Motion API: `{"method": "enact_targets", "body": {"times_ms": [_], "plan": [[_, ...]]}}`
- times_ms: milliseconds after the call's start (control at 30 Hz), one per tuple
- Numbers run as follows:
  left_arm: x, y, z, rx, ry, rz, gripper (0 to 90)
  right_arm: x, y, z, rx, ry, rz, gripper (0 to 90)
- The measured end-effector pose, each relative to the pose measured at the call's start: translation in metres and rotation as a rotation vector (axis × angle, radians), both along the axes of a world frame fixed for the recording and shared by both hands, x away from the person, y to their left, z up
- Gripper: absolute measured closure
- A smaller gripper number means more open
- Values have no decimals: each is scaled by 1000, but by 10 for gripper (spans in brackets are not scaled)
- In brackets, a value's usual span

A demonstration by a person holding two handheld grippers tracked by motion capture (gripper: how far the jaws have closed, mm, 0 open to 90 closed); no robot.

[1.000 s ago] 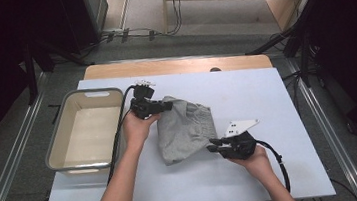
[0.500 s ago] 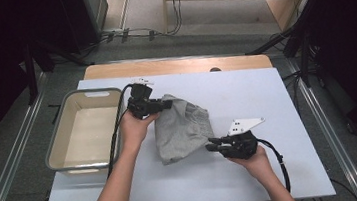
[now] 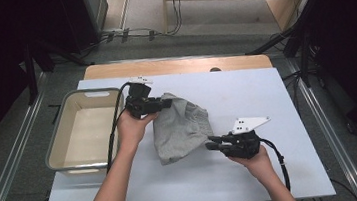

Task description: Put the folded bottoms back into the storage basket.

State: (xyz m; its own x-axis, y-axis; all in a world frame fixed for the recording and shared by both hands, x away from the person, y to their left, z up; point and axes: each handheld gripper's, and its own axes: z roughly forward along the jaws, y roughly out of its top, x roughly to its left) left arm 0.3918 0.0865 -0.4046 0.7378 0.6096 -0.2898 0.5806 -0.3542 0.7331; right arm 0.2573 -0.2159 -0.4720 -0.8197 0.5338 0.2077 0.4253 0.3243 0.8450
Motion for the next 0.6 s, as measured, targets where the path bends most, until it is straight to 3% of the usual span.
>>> {"method": "enact_targets", "body": {"times_ms": [367, 600], "plan": [[-6, 1, 18, -3, -39, -24, 739, -4, -2, 13, 42, -37, 9, 735], [-8, 2, 21, -14, -41, -29, 740, -7, -1, 20, 57, -54, 18, 737]]}}
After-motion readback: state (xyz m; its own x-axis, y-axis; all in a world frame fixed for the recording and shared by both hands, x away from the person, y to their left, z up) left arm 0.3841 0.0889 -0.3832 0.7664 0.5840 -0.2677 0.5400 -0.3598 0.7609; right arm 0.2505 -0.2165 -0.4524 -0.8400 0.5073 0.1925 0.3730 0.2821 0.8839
